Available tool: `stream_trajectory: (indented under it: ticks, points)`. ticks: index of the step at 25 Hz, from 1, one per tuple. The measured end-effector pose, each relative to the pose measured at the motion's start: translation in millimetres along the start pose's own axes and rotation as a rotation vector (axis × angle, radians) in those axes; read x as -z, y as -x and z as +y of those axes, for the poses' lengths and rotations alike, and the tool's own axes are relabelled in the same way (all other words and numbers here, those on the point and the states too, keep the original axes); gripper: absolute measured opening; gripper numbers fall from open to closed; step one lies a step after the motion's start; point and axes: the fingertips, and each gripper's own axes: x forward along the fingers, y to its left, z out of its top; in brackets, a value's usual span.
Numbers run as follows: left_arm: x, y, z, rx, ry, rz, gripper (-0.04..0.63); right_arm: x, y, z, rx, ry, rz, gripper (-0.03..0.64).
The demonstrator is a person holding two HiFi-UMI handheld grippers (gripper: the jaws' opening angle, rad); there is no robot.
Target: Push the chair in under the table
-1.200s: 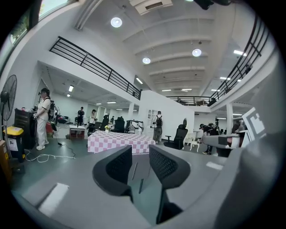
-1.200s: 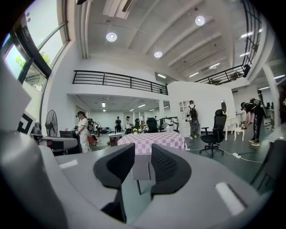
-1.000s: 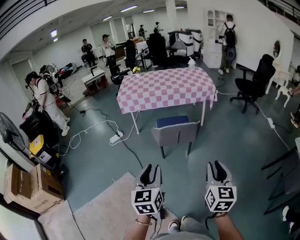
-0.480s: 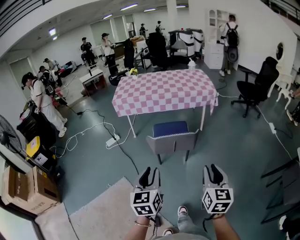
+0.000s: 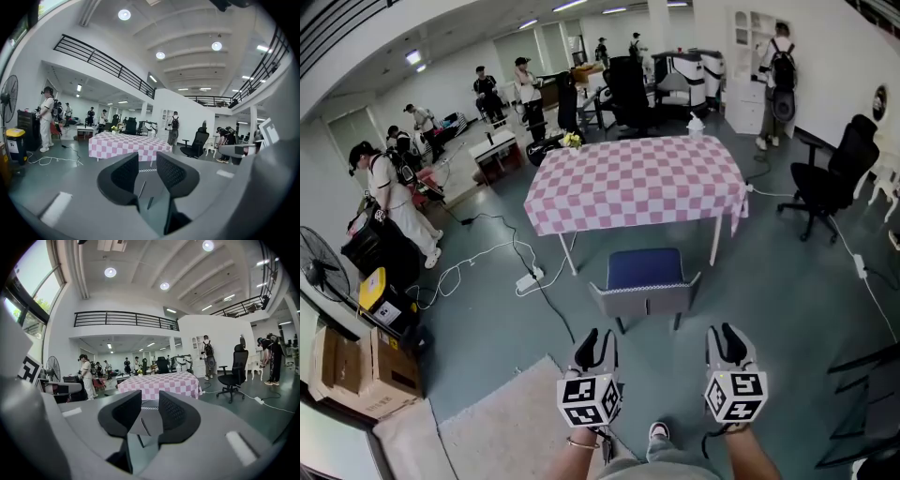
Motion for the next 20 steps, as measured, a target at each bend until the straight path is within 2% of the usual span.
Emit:
stream_trajectory:
  ticks: [5,11,20]
  points:
    - [4.0,-24.4,-4.3,-0.024,-0.005,0.015,0.12,0.8,-29.1,-23.7,-0.014,-0.016,0.011,0.1]
    - [11.4,-53.3,5.1,-0.046,0.013,0.033,0.12,10.0,-62.2,-25.9,-0.041,-0.015,0.05,0.098]
    - [-9.6,-142.0,37.6,-0.011,0.027,0.01,0.12,-14.1,-152.9,-21.7,-0.045,0.015,0.048,0.1]
